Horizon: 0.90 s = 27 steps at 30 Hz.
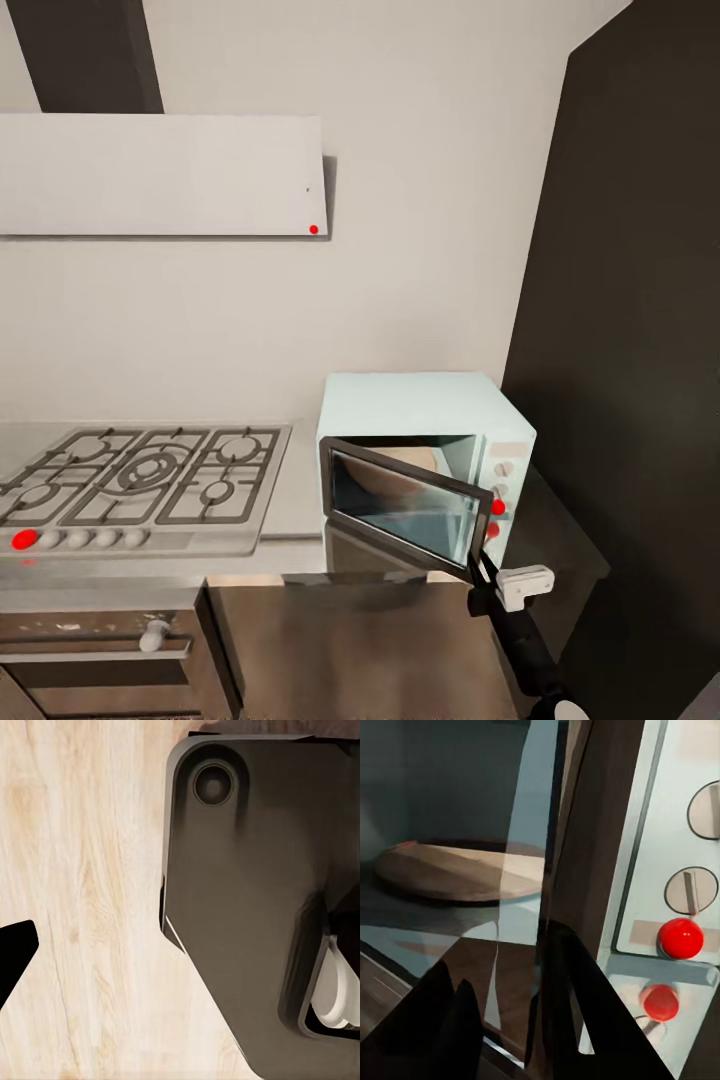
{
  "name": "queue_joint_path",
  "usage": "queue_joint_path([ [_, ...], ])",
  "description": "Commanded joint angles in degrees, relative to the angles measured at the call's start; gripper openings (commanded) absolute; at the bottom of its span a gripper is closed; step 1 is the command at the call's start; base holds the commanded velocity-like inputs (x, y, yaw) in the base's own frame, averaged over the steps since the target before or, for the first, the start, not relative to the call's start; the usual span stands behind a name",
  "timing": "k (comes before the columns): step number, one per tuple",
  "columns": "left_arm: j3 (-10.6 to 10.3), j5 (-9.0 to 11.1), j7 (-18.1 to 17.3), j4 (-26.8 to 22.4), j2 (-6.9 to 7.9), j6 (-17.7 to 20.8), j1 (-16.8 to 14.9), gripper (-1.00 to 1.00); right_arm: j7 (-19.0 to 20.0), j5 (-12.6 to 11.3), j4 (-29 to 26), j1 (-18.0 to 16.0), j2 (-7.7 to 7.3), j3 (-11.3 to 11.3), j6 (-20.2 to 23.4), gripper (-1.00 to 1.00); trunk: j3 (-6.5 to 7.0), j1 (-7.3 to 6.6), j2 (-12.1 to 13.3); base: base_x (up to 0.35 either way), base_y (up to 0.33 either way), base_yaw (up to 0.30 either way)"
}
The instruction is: In the kitchen, take the popcorn bag from the countertop, put it into the microwave, and heat it until the popcorn is cooked so the cooked popcorn ends up inside the bag.
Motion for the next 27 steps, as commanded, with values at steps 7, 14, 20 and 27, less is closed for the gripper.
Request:
queue_joint_path([
  [7,0.31,0.05,0.06,0.02,-0.01,-0.03,0.0,1.0,-0.11,-0.76,0.68,-0.01,-0.07,-5.39,-0.26,1.0,-0.03,0.02,-0.02,0.0,0.0,0.0],
  [14,0.35,0.05,0.02,0.0,-0.01,-0.03,0.0,1.0,-0.08,-0.76,0.69,-0.01,-0.07,-5.38,-0.25,1.0,-0.03,0.02,-0.02,0.0,0.0,0.0],
  [20,0.31,0.05,0.1,-0.02,-0.01,-0.03,0.0,1.0,-0.12,-0.76,0.68,-0.01,-0.07,-5.38,-0.27,1.0,-0.03,0.02,-0.02,-0.06,-0.063,0.0],
  [27,0.32,0.05,0.1,0.01,0.04,-0.03,0.0,1.0,-0.12,-0.76,0.69,-0.01,-0.07,-5.38,-0.26,1.0,-0.03,0.02,-0.02,-0.009,-0.275,0.0],
])
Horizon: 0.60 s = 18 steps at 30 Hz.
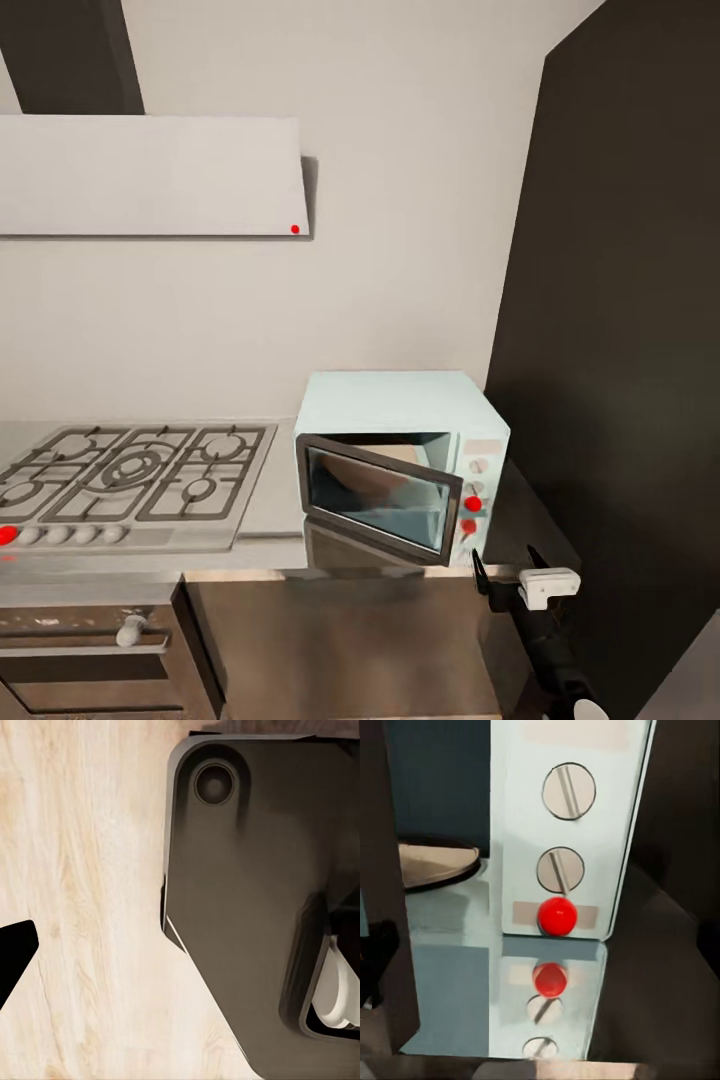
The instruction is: In the kitchen, take the popcorn bag from the countertop, put it into the microwave, and heat it until the popcorn is cooked so the cooked popcorn ends up inside the bag.
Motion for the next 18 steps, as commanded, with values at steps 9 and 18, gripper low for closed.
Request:
queue_joint_path([
  [9,0.34,0.05,0.0,0.03,0.06,-0.05,0.0,1.0,-0.21,-0.05,0.05,-0.02,-0.06,0.14,-0.13,1.0,-0.02,0.02,-0.03,0.077,-0.068,0.0],
  [18,0.3,0.05,-0.01,0.01,0.03,-0.04,0.0,1.0,-0.2,-0.05,0.05,-0.02,-0.06,0.14,-0.14,1.0,-0.02,0.02,-0.03,0.331,0.0,0.0],
])
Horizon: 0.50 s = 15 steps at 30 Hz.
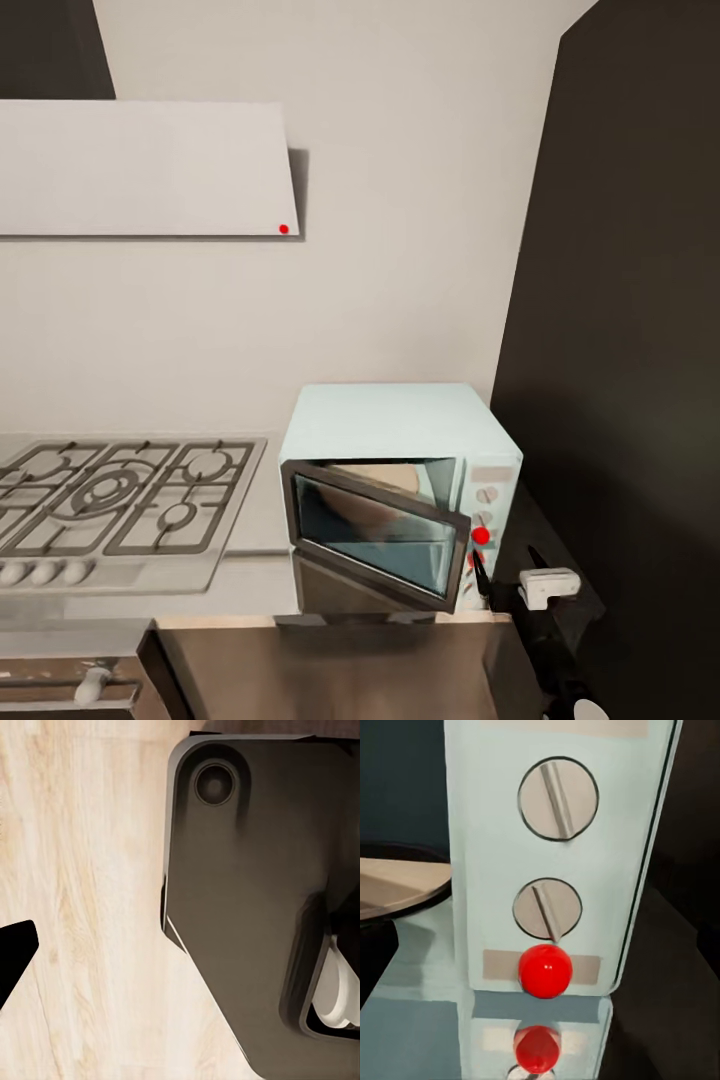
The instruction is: In the kitchen, take the popcorn bag from the countertop, put it into the microwave, and heat it until the popcorn is cooked so the cooked popcorn ends up inside the bag.
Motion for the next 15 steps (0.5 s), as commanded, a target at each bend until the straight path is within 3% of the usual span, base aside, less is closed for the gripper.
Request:
queue_joint_path([
  [1,0.3,0.05,0.05,0.01,-0.01,-0.04,-0.01,1.0,-0.18,-0.04,0.03,-0.02,-0.05,0.13,-0.16,1.0,-0.02,0.05,-0.03,0.341,0.0,0.0],
  [4,0.33,0.05,0.06,0.0,0.0,-0.04,-0.01,1.0,-0.15,-0.04,0.03,-0.02,-0.05,0.13,-0.16,1.0,-0.02,0.05,-0.03,0.23,0.0,0.0],
  [10,0.3,0.05,0.06,0.0,-0.02,-0.04,-0.01,1.0,1.21,-0.04,0.03,-0.02,-0.05,0.29,-0.13,1.0,-0.02,0.05,-0.03,0.026,0.0,0.0],
  [15,0.29,0.05,0.05,0.0,-0.02,-0.04,-0.01,1.0,12.06,-0.04,0.03,-0.02,-0.07,0.11,-0.07,1.0,-0.02,0.05,-0.03,0.001,0.0,0.0],
])
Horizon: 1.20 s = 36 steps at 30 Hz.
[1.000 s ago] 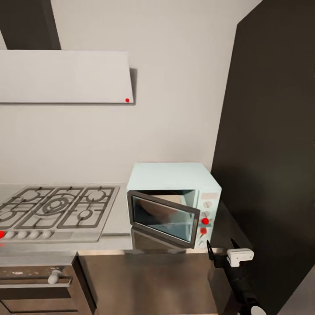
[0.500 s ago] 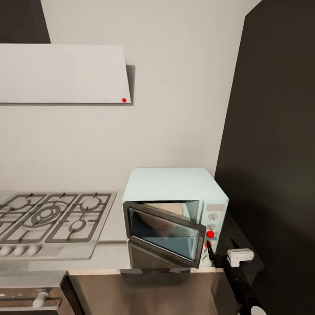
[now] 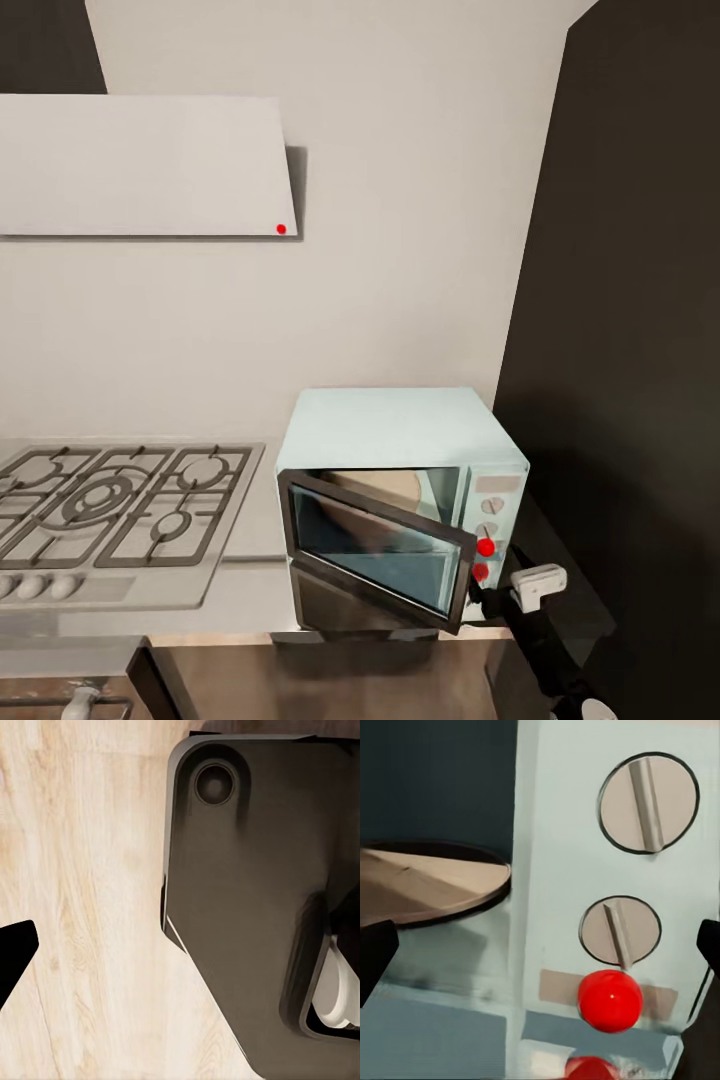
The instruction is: In the kitchen, take the popcorn bag from the countertop, put it into the microwave, and heat it until the popcorn is cooked so the cooked popcorn ends up inside the bag.
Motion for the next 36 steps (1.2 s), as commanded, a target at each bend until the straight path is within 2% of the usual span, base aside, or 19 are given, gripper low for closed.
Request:
queue_joint_path([
  [1,0.29,0.05,0.07,0.03,-0.01,-0.05,-0.02,1.0,1.72,0.3,0.02,-0.01,-0.02,2.1,-0.18,1.0,-0.01,0.02,-0.04,0.0,0.0,0.0],
  [3,0.29,0.05,0.06,0.03,-0.01,-0.05,-0.02,1.0,4.61,0.3,0.02,-0.01,-0.07,1.95,-0.16,1.0,-0.01,0.02,-0.04,0.0,0.0,0.0],
  [11,0.29,0.05,0.06,0.03,-0.01,-0.05,-0.02,1.0,5.78,0.3,0.01,-0.01,-0.66,1.19,-0.19,1.0,-0.01,0.02,-0.04,0.0,0.0,0.0],
  [13,0.29,0.05,0.07,0.01,-0.01,-0.05,-0.02,1.0,9.59,0.3,0.02,-0.01,-1.03,1.01,-0.18,1.0,-0.01,0.02,-0.04,0.0,0.0,0.0],
  [14,0.29,0.05,0.08,0.05,-0.01,-0.05,-0.02,1.0,14.43,0.3,0.01,-0.01,-1.35,-0.05,-0.17,1.0,-0.01,0.02,-0.04,0.0,0.0,0.0],
  [15,0.29,0.05,0.07,0.03,-0.01,-0.05,-0.02,1.0,16.71,0.29,0.01,-0.01,-1.43,-1.29,-0.17,1.0,-0.01,0.02,-0.04,0.0,0.0,0.0],
  [16,0.29,0.05,0.06,0.01,-0.01,-0.05,-0.02,1.0,19.86,0.26,0.0,-0.01,-1.5,-3.49,-0.16,1.0,-0.01,0.02,-0.04,0.0,0.0,0.0],
  [18,0.29,0.05,0.06,0.03,-0.01,-0.05,-0.02,1.0,23.56,0.24,-0.02,-0.01,-1.54,-5.38,-0.16,1.0,-0.01,0.02,-0.04,0.0,0.0,0.0],
  [21,0.29,0.05,0.06,0.04,-0.01,-0.05,-0.02,1.0,27.66,0.27,0.0,-0.01,-1.56,-6.45,-0.16,1.0,-0.01,0.02,-0.04,0.0,0.0,0.0],
  [24,0.29,0.05,0.06,0.01,-0.01,-0.05,-0.02,1.0,28.71,0.45,-0.02,-0.01,-1.57,-5.2,-0.16,1.0,-0.01,0.02,-0.04,0.0,0.0,0.0],
  [26,0.29,0.05,0.07,0.04,-0.01,-0.05,-0.02,1.0,29.18,0.95,0.01,-0.01,-1.57,-2.4,-0.13,1.0,-0.01,0.02,-0.04,0.0,0.0,0.0],
  [27,0.29,0.05,0.08,0.05,-0.01,-0.05,-0.02,1.0,29.71,1.06,0.02,-0.01,-1.57,-1.75,-0.13,1.0,-0.01,0.02,-0.04,0.0,0.0,0.0],
  [29,0.3,0.05,0.06,0.05,-0.01,-0.05,-0.02,1.0,31.01,1.16,0.01,-0.01,-1.57,-1.21,0.08,1.0,-0.01,0.02,-0.04,0.0,0.0,0.0],
  [36,0.29,0.05,0.07,0.01,-0.01,-0.05,-0.02,1.0,31.48,1.18,0.0,-0.01,-1.57,-1.07,0.81,1.0,0.14,0.02,-0.04,0.0,0.0,0.068],
])
